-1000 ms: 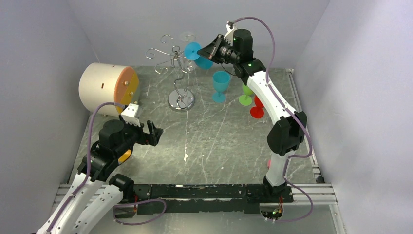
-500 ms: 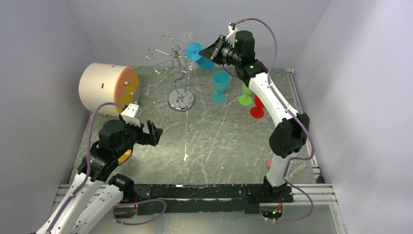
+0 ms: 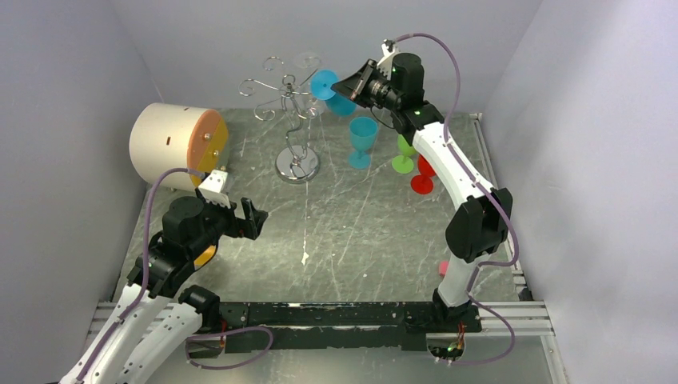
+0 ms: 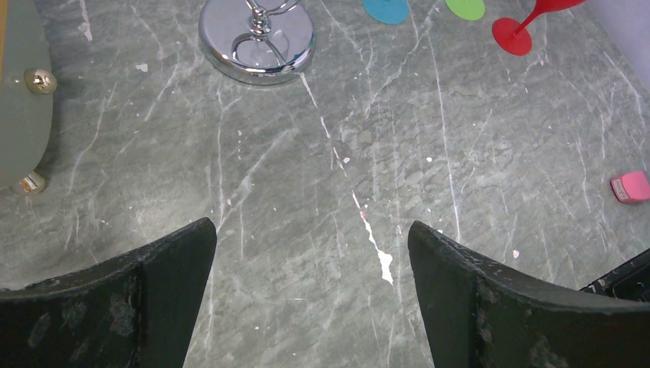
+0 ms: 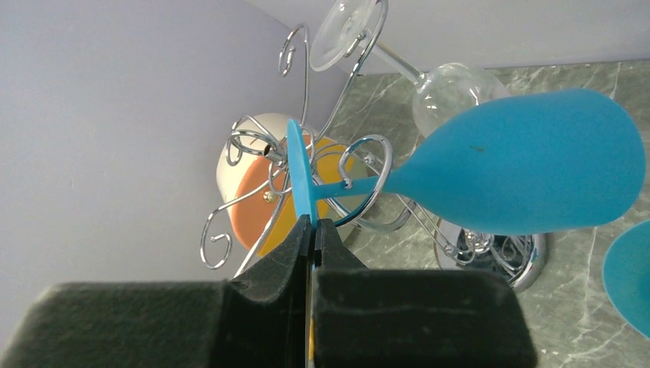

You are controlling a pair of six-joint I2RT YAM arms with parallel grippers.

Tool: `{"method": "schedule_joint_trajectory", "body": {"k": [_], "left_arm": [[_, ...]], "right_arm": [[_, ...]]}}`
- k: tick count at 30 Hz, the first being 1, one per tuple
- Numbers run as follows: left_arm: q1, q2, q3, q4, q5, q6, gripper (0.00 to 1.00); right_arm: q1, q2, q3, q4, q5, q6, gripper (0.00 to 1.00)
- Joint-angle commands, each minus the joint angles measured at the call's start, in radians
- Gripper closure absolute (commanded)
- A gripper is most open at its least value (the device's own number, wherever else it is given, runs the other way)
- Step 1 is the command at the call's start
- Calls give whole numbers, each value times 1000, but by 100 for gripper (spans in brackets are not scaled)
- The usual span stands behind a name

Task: Place the wine glass upside down on the wine glass rack

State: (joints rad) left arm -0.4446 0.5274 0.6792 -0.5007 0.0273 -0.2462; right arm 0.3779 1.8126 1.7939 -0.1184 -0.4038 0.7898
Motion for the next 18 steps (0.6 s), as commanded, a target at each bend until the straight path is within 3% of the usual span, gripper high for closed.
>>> {"method": "schedule_joint_trajectory", "body": {"k": [1, 18], "left_arm": [[4, -5, -8, 24, 11, 7, 1], [4, -12, -8, 24, 11, 7, 1]], "right_arm": [[-16, -44, -9, 65, 16, 15, 100], [-35, -56, -70, 169, -11, 111, 100]]}}
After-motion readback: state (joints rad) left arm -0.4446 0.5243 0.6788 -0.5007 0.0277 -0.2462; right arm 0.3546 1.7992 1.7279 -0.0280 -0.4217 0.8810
